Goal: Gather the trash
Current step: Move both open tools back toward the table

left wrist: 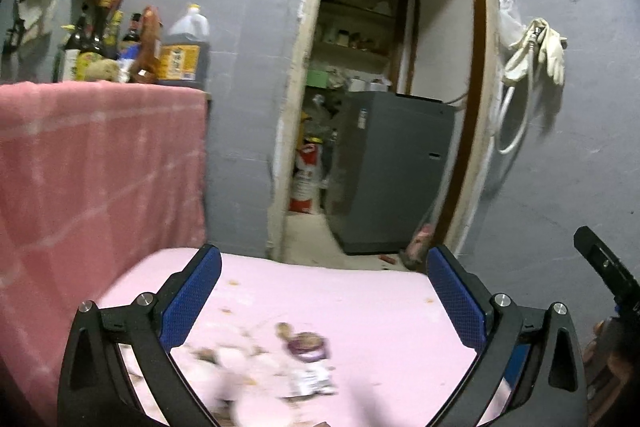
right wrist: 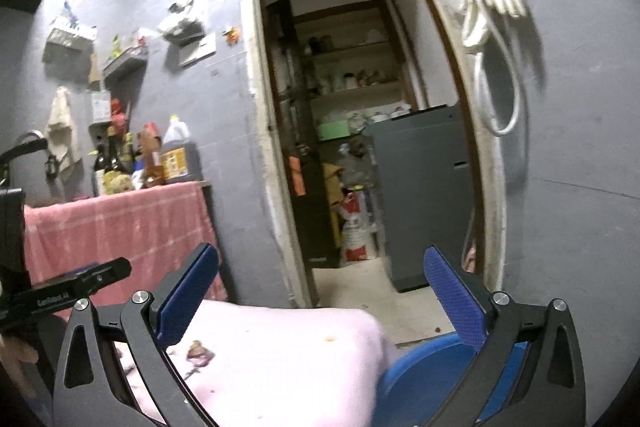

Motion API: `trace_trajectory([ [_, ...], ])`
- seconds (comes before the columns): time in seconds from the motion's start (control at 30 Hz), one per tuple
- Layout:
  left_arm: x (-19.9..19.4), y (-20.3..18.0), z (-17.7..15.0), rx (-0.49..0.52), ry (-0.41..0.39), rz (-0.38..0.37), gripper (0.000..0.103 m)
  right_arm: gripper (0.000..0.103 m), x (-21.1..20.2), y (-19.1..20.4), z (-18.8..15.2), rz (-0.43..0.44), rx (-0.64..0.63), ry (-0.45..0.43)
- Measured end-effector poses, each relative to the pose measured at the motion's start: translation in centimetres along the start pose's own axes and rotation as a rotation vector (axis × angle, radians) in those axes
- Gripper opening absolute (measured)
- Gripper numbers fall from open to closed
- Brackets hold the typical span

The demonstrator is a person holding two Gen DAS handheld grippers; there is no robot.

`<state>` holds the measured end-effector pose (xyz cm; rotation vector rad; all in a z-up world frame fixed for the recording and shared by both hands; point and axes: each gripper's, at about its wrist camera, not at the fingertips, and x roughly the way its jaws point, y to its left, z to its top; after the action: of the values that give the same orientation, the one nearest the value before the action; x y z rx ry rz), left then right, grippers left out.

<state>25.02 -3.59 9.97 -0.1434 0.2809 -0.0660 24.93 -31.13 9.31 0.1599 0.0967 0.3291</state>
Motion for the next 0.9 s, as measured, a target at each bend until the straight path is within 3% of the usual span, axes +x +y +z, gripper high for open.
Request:
trace_trajectory([
  [0.43,-1.3,6.0,-1.9,-0.019,0.023,0.106,0.100,0.103,3.4,6.0,-2.5,0.131,-0.067,0.147],
  [0.9,1.8,11.0,-4.4,-0.083,0.161,0.170,0.100,0.103,9.0,9.8,-7.2,0.217,-0.100,0.491],
])
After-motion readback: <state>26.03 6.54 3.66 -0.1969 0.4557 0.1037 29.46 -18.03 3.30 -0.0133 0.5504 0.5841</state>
